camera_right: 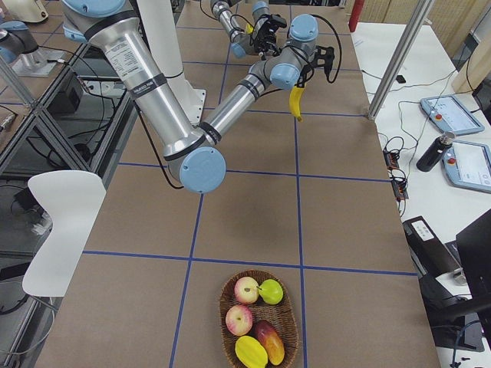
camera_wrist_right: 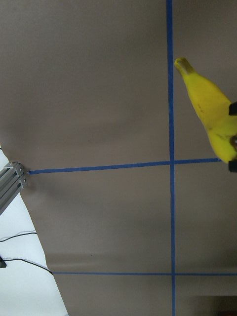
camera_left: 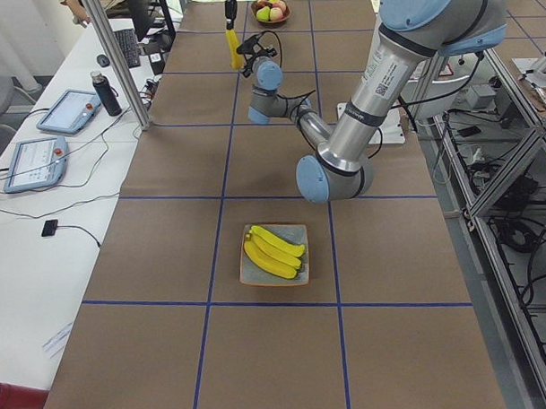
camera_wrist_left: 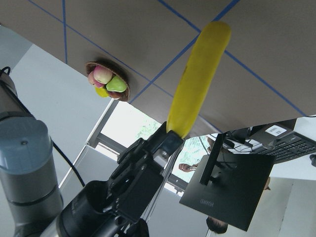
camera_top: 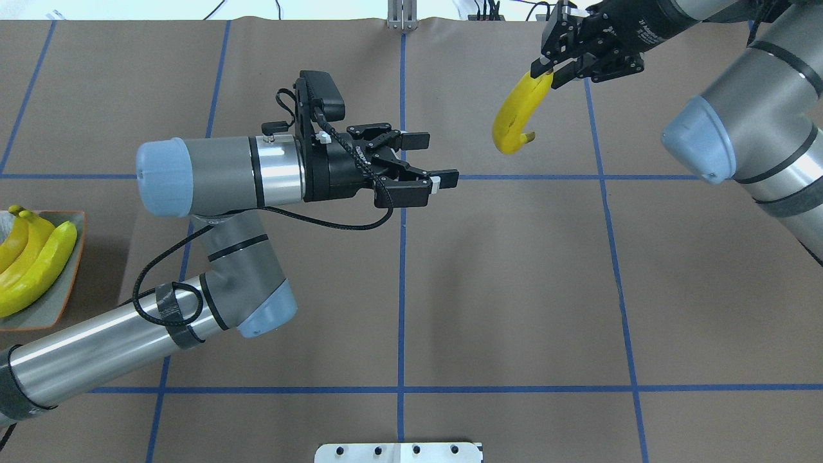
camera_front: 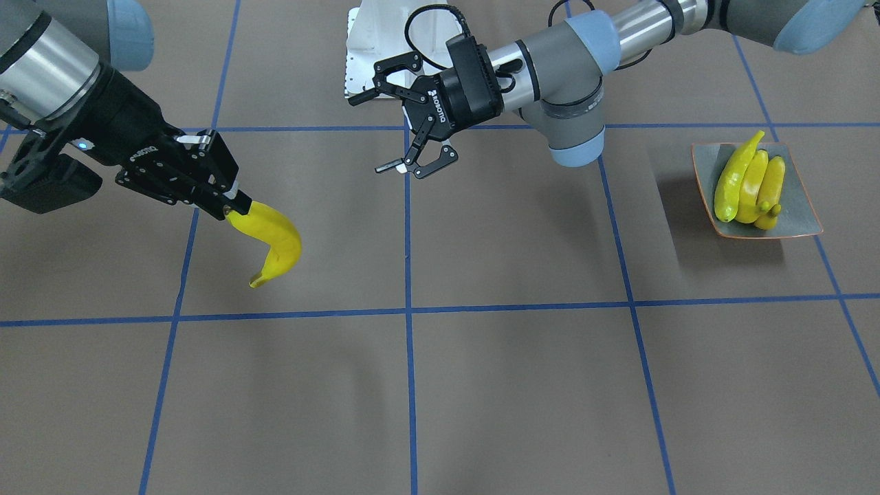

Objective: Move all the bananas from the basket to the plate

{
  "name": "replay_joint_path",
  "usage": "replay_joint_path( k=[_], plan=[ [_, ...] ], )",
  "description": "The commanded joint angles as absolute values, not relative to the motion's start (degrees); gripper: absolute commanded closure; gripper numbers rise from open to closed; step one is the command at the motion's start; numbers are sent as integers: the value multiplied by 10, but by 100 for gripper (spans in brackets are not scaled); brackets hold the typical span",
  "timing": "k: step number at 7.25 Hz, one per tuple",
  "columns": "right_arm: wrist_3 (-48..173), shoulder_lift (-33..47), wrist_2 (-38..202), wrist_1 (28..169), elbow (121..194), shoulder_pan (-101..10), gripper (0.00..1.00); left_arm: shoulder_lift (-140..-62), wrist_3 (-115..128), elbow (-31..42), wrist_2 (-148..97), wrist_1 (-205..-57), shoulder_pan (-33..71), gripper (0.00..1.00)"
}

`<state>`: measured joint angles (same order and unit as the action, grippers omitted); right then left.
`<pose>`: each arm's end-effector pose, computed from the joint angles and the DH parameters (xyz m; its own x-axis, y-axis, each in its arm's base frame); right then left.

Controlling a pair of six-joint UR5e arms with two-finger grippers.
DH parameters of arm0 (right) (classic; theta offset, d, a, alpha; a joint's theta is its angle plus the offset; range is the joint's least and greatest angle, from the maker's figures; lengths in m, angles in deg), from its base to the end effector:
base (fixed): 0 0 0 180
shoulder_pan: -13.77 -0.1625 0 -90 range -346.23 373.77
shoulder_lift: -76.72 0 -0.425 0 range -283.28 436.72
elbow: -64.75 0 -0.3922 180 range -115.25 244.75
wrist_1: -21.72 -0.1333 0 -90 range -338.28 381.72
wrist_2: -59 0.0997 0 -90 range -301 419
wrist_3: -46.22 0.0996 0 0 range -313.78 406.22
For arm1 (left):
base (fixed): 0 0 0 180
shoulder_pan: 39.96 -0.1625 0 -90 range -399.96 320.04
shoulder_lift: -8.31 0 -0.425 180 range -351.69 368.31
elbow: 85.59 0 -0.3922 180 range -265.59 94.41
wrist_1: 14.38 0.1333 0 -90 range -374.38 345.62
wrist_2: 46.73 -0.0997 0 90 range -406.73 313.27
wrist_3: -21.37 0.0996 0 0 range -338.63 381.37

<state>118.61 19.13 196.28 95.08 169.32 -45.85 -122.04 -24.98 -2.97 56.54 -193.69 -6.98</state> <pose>-0.2517 -0.5482 0.1753 0.2905 0.0898 0.9526 -0.1726 0.9842 -0.0401 0.4708 -0.4372 0.1369 -0.0708 0.8468 -0.5271 0.5748 0.4665 0.6723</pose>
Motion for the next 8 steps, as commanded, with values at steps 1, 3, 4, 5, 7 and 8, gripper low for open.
replay_joint_path(
  k=[1,3,4,5,7,8],
  plan=[
    [1206,196,1963,953,1706,-441,100,-1245,-238,-106,508,-2020,-81,0],
    [1230,194,1964,954,1711,-435,100,-1248,-220,-106,493,-2033,-67,0],
    [1241,193,1963,955,1710,-429,100,-1255,-220,-106,472,-2033,-65,0],
    [1246,194,1962,955,1710,-422,100,-1256,-219,-106,458,-2033,-59,0],
    [1248,195,1962,955,1714,-419,100,-1256,-185,-107,439,-2031,-59,0],
    [1262,199,1962,955,1715,-418,100,-1256,-184,-111,430,-2031,-59,0]
  ],
)
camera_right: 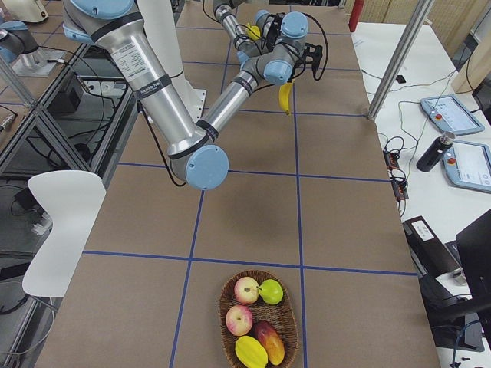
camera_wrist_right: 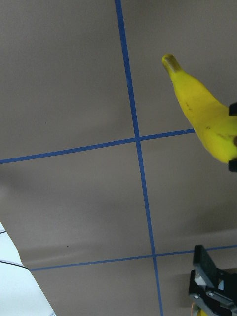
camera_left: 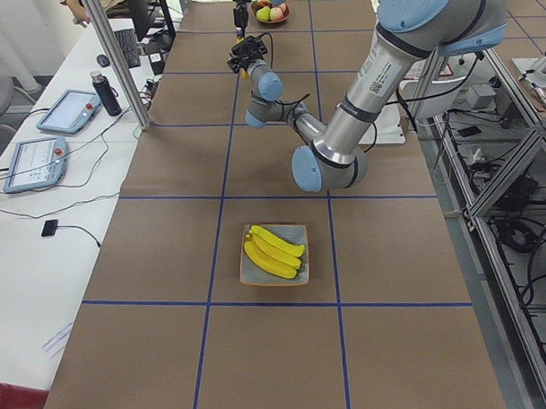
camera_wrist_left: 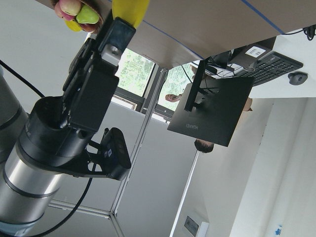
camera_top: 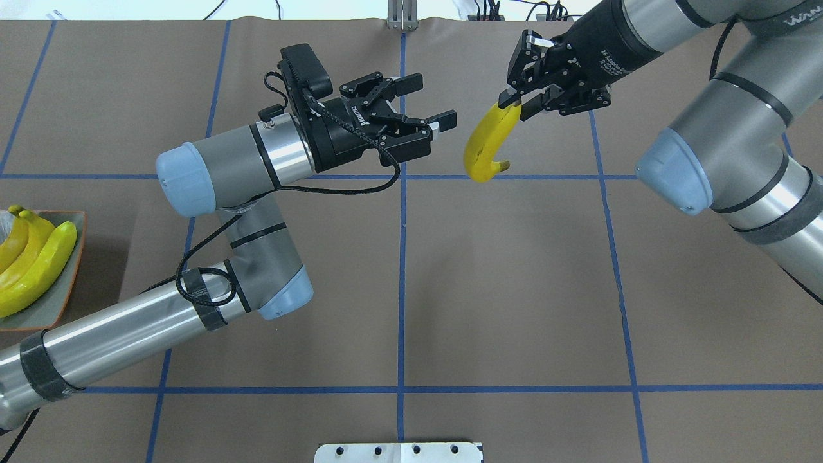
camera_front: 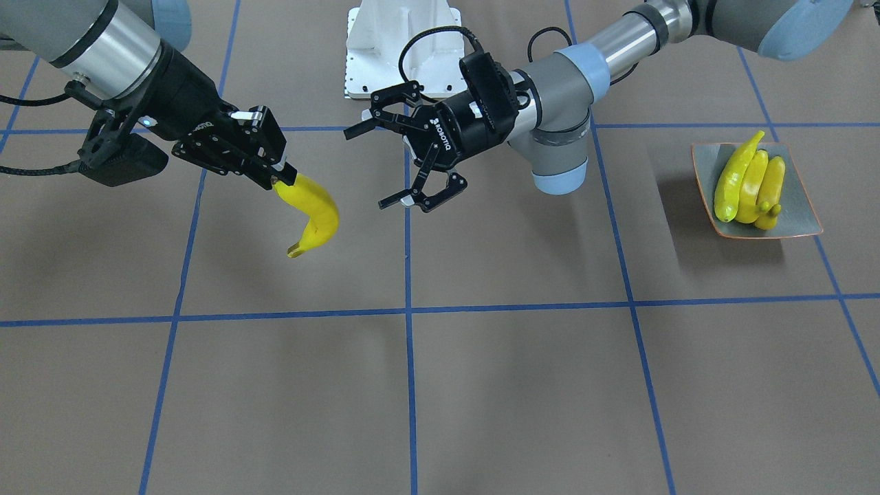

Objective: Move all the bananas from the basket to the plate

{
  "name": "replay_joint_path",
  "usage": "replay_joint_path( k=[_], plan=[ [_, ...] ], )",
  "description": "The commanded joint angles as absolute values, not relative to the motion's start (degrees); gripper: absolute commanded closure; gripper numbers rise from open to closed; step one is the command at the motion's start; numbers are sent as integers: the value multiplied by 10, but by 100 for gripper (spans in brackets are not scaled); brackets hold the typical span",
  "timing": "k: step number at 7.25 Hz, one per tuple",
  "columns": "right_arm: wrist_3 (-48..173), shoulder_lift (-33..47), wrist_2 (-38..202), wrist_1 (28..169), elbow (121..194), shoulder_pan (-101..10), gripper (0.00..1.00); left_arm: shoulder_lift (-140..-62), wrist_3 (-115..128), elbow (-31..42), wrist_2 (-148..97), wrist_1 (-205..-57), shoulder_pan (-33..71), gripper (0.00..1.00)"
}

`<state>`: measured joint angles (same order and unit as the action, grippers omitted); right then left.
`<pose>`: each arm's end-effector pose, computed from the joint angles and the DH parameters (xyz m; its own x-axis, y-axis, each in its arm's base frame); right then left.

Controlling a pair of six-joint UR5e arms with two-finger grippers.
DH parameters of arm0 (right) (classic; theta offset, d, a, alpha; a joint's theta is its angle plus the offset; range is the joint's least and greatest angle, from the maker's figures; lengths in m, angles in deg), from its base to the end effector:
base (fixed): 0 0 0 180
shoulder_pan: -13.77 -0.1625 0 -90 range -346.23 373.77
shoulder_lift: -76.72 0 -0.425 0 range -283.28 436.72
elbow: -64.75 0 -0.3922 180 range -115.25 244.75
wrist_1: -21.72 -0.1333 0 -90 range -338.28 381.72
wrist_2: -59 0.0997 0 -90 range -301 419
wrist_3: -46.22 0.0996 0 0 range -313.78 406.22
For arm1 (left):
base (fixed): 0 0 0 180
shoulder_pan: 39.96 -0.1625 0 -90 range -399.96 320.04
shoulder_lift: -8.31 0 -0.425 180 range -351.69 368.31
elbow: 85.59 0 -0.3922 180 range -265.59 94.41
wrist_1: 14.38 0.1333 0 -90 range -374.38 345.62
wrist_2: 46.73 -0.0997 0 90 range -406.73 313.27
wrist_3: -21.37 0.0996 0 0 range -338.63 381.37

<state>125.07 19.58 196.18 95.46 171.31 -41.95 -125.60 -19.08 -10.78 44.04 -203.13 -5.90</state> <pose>-0.2817 -0.5202 0.1587 0.2634 0.1530 0.9525 -0.1368 0.9833 -0.1202 0.4705 -0.4773 0.1405 0.0925 0.8560 -0.5087 0.7411 0.2820 0.6093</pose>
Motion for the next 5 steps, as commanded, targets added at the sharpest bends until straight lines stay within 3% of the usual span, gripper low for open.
replay_joint_path(
  k=[1,5],
  plan=[
    [1272,206,1962,955,1715,-413,100,-1251,-184,-111,430,-2031,-59,0],
    [1283,224,1960,955,1719,-404,100,-1241,-184,-119,434,-2033,-73,0]
  ],
)
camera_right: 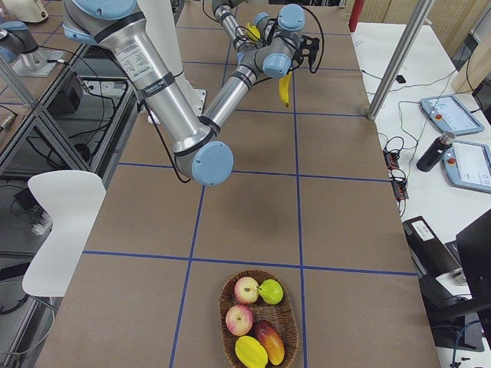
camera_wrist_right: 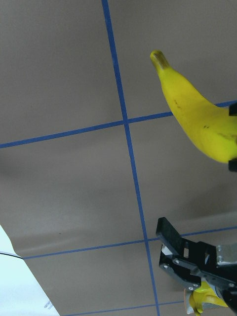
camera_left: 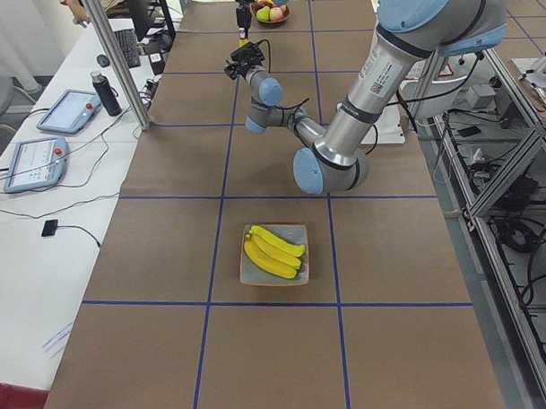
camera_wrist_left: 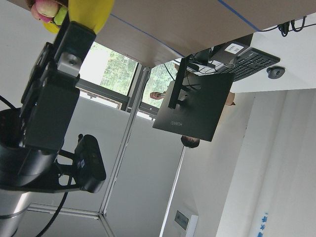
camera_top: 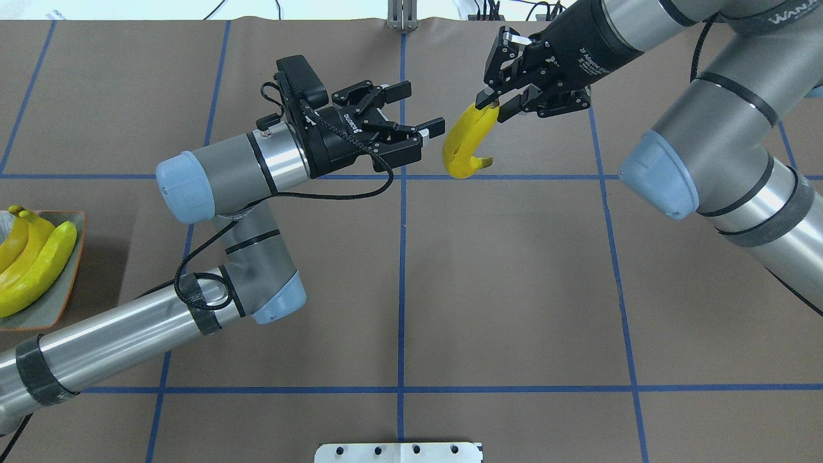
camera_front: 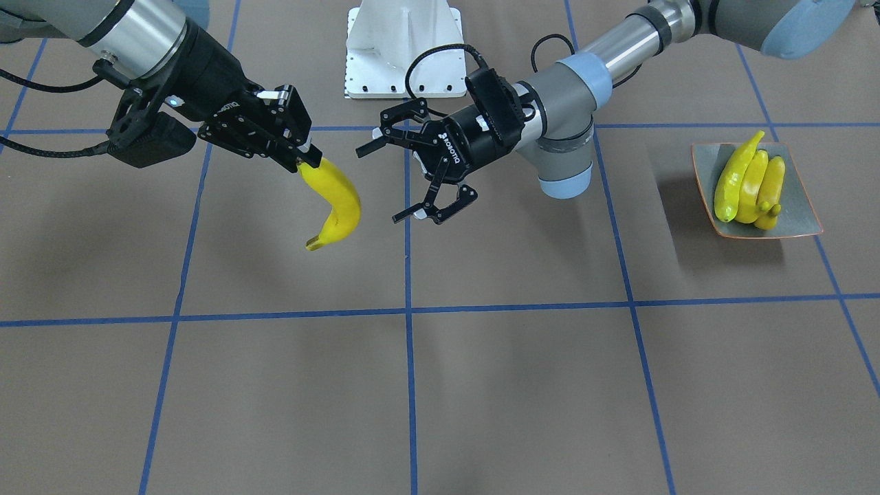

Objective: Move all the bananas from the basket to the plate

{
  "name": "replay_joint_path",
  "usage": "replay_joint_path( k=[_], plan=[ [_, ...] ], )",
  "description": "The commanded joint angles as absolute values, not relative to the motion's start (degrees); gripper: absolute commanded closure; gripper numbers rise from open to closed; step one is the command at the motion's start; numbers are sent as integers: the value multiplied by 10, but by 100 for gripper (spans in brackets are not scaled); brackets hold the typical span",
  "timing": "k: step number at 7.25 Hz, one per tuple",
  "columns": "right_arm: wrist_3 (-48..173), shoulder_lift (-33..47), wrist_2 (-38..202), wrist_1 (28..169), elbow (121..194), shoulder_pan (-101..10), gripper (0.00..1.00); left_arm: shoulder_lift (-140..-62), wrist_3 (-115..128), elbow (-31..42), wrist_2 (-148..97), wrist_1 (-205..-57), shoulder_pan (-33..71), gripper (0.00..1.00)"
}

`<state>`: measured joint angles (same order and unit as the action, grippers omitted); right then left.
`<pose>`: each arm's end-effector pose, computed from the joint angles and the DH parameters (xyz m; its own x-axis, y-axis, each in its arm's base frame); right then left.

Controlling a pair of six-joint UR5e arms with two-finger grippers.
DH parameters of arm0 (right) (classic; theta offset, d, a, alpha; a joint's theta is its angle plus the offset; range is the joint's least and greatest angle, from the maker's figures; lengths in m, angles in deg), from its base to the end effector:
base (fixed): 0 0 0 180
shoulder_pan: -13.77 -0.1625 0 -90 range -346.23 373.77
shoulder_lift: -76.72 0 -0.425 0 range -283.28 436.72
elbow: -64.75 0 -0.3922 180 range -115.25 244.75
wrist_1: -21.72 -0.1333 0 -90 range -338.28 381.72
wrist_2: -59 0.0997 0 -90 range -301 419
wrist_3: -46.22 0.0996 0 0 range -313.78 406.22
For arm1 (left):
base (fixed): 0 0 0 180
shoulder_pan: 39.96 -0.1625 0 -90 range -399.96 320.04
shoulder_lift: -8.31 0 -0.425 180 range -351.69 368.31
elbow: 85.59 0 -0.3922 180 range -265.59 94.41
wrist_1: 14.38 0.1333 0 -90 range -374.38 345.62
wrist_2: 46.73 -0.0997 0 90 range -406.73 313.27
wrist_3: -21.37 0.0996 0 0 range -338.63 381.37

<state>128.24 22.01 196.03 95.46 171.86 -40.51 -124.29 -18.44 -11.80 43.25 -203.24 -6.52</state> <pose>-0.2921 -0.5097 0.1305 0.2320 0.1605 0.9594 -0.1245 0.9831 -0.1344 0.4796 -0.4765 0.1621 0.1151 0.8445 -0.5230 0.7229 0.2898 0.6272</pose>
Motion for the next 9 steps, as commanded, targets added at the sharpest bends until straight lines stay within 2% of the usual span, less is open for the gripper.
replay_joint_path(
  k=[1,9],
  plan=[
    [1283,228,1961,955,1719,-402,100,-1241,-184,-119,434,-2033,-76,0],
    [1283,232,1963,955,1736,-391,100,-1243,-185,-119,434,-2033,-88,0]
  ],
)
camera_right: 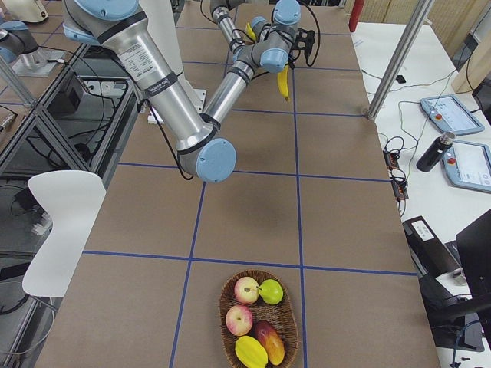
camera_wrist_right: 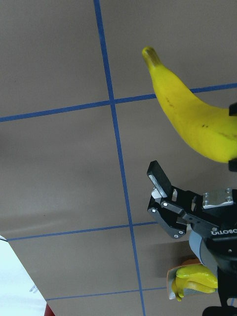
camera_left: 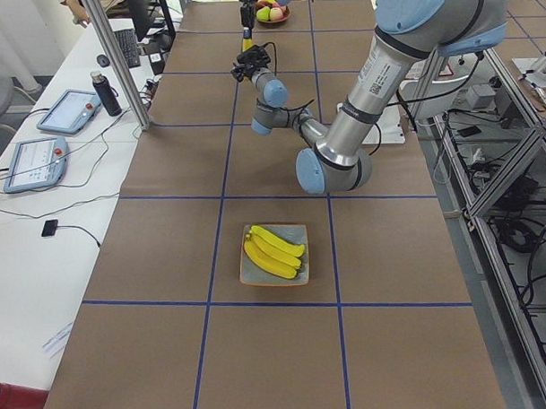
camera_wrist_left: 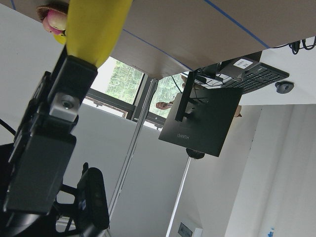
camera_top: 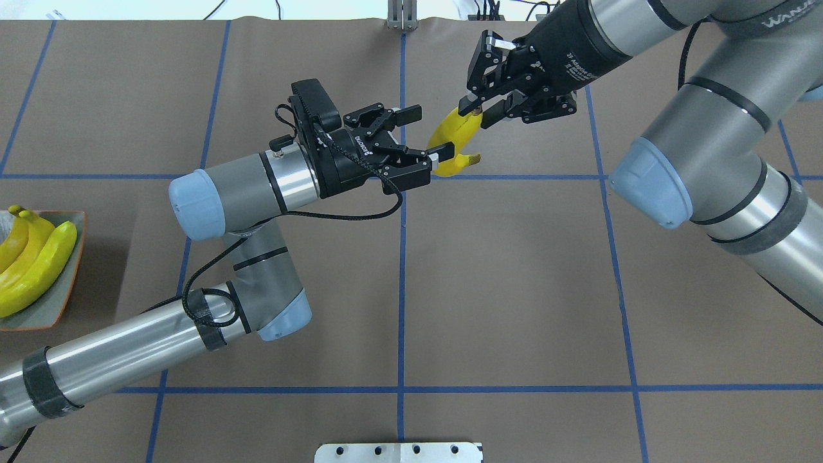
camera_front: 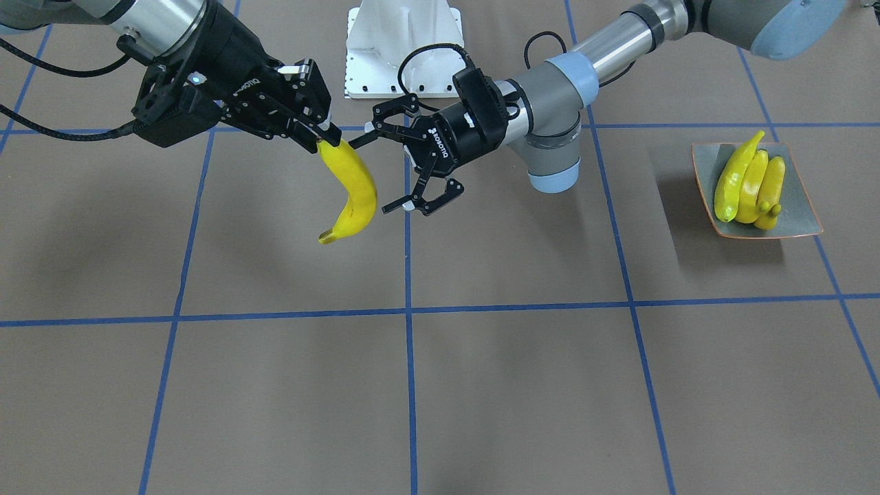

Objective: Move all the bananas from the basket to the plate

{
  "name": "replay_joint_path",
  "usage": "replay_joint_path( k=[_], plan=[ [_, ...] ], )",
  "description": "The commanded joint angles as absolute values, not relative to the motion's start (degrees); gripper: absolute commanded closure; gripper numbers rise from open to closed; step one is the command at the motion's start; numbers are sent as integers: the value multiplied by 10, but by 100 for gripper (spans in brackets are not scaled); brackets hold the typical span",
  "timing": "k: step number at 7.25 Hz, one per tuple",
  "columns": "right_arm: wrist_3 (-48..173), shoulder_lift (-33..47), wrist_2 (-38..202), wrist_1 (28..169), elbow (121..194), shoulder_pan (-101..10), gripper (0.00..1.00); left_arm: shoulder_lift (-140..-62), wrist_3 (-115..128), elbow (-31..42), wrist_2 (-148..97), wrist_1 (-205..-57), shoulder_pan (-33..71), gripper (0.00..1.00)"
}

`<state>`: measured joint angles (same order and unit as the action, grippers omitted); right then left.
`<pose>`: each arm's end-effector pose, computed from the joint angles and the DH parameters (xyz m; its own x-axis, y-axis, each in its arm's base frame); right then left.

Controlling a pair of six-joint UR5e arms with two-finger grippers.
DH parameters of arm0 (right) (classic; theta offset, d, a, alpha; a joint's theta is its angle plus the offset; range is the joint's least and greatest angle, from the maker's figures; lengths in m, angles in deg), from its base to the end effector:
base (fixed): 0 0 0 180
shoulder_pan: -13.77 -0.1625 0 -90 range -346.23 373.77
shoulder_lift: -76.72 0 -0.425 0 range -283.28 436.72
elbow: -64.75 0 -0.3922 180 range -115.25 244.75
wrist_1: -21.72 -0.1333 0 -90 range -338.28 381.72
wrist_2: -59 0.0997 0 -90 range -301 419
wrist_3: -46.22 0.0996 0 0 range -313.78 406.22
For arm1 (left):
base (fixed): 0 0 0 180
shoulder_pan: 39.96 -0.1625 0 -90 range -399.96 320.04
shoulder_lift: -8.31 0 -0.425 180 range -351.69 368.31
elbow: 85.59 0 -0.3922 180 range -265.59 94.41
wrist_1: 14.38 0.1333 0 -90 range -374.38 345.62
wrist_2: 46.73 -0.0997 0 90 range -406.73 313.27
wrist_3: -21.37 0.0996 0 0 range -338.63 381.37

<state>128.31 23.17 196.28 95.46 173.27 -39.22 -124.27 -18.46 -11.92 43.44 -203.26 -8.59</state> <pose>-0.2973 -0.4943 0.1106 0.2088 0.1219 0.9703 -0.0952 0.9900 -0.1038 0.4972 -0.4589 0.1631 0.0835 0.8485 -0.5225 0.7094 0.3177 0.6292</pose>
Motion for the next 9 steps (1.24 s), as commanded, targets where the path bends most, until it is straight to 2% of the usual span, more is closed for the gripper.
replay_joint_path(
  k=[1,4,5,6,7,8,9],
  plan=[
    [1283,234,1963,955,1735,-390,100,-1242,-185,-119,435,-2033,-90,0],
    [1283,236,1963,955,1735,-387,100,-1242,-185,-119,435,-2033,-103,0],
    [1283,240,1963,955,1735,-387,100,-1242,-185,-119,434,-2033,-109,7],
    [1283,240,1963,955,1735,-386,100,-1241,-186,-118,435,-2033,-117,34],
    [1283,241,1963,954,1735,-386,100,-1242,-186,-115,434,-2033,-130,90],
    [1282,241,1963,953,1736,-387,100,-1241,-186,-114,434,-2035,-132,100],
    [1279,240,1963,952,1736,-387,44,-1241,-187,-113,434,-2039,-132,100]
  ],
)
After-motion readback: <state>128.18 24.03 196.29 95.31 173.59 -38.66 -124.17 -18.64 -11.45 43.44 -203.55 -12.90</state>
